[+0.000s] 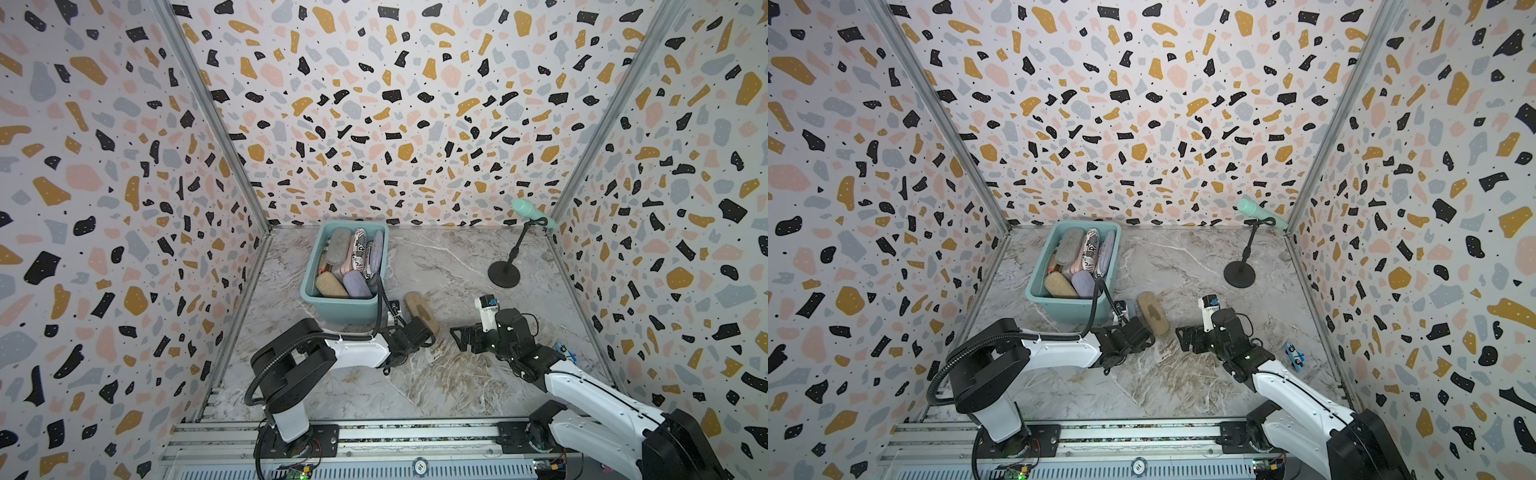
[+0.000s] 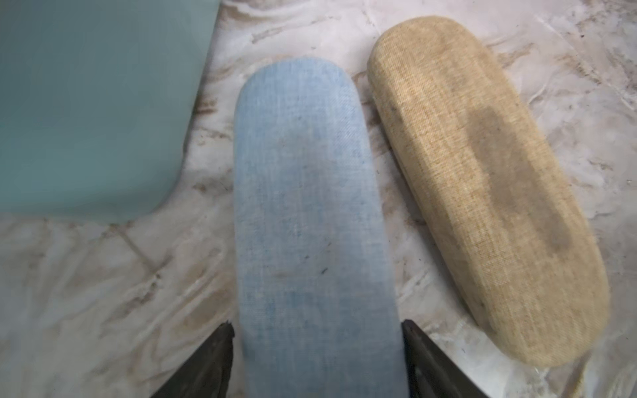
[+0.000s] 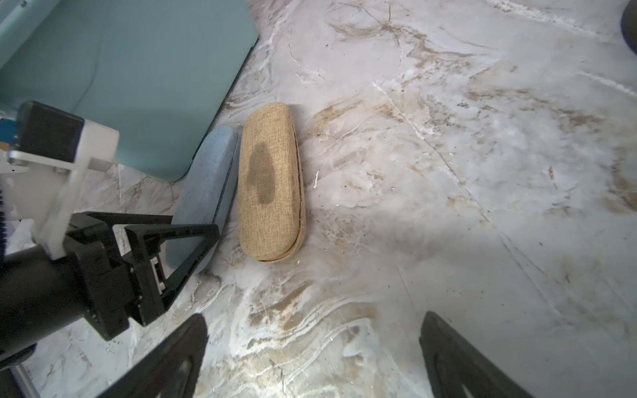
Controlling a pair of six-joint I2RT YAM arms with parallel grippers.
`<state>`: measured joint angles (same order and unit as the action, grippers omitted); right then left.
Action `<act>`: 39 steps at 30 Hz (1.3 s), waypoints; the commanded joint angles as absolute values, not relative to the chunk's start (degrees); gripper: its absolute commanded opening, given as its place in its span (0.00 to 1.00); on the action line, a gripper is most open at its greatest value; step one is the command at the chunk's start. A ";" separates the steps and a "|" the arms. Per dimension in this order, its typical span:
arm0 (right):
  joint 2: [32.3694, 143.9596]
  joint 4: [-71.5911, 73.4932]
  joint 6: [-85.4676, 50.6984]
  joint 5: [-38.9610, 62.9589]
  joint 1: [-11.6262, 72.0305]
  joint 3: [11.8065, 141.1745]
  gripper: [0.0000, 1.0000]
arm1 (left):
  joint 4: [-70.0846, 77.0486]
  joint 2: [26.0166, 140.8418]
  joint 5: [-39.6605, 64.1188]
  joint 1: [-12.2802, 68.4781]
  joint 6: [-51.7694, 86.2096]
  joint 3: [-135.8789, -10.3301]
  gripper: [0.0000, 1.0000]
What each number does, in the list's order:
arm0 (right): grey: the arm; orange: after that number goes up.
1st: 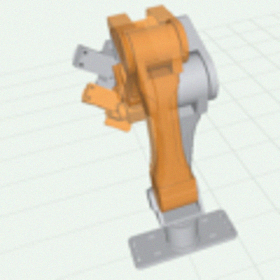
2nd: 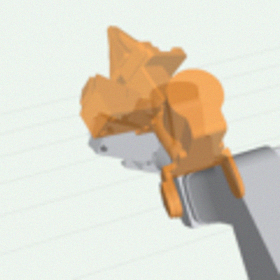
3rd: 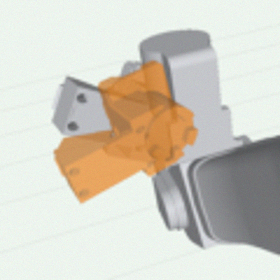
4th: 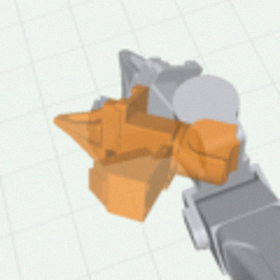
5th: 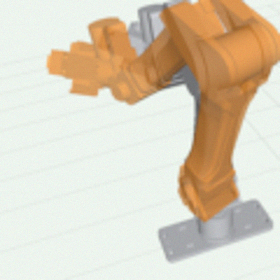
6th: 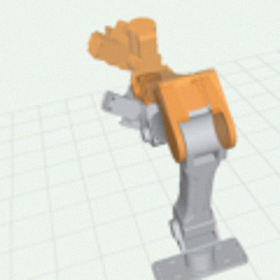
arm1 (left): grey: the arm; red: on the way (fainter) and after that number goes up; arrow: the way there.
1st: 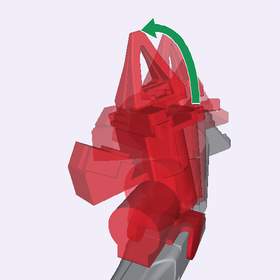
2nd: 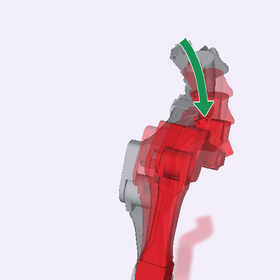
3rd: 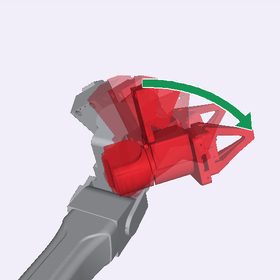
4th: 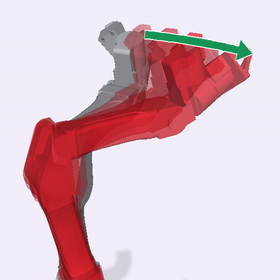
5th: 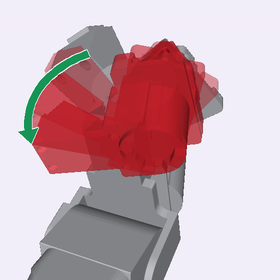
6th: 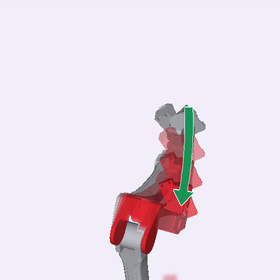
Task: Put the glasses cases into the storage boxes
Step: Adjust the glasses case at the center of the board, then pick up the glasses case at the center of the board.
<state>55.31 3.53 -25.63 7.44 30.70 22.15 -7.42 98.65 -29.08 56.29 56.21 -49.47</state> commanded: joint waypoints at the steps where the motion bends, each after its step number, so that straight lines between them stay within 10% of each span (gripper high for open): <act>1: 54.74 4.47 -26.15 6.86 30.34 22.04 0.97 | -8.69 95.41 -32.47 55.99 54.76 -48.21 0.68; 9: 55.24 4.56 -26.56 6.51 30.32 22.56 0.96 | -7.54 90.18 -31.14 56.01 53.00 -41.77 0.66; 21: 55.56 4.03 -26.76 6.95 30.28 23.03 0.97 | -8.74 96.00 -30.35 54.66 49.98 -48.79 0.91; 39: 56.07 4.66 -26.66 6.74 30.17 22.85 0.95 | -6.49 99.62 -26.35 51.95 46.47 -50.54 0.58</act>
